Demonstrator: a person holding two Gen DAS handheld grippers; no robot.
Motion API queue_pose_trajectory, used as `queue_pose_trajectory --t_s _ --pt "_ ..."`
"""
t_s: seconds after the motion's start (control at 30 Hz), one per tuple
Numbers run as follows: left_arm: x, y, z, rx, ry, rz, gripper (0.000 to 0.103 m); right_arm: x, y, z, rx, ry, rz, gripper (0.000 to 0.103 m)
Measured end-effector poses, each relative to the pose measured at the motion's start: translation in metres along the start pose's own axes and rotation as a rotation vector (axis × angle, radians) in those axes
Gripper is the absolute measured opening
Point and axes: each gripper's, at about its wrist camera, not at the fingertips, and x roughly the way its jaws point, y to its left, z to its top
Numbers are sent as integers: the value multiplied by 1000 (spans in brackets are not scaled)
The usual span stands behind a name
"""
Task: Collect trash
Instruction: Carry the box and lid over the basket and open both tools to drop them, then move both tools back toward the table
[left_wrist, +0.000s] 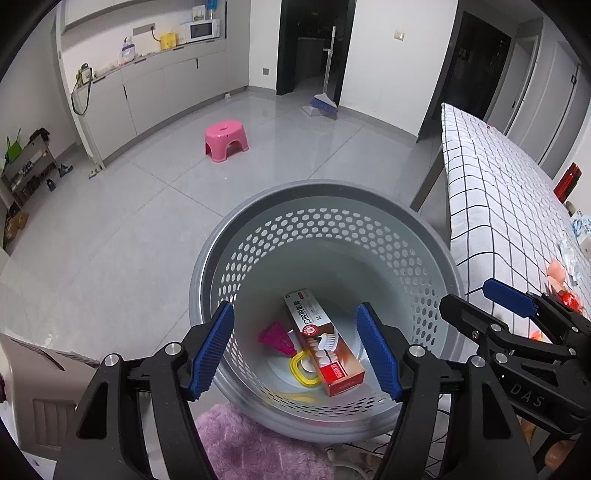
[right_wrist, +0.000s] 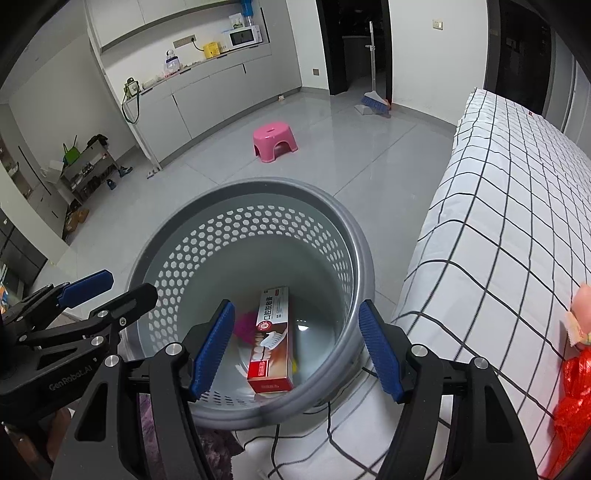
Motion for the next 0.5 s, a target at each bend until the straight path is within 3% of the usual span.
queue_pose_trajectory --t_s 0.5 --pt "-46 -30 -2 48 -101 -8 86 -63 -26 -31 37 -75 -47 67"
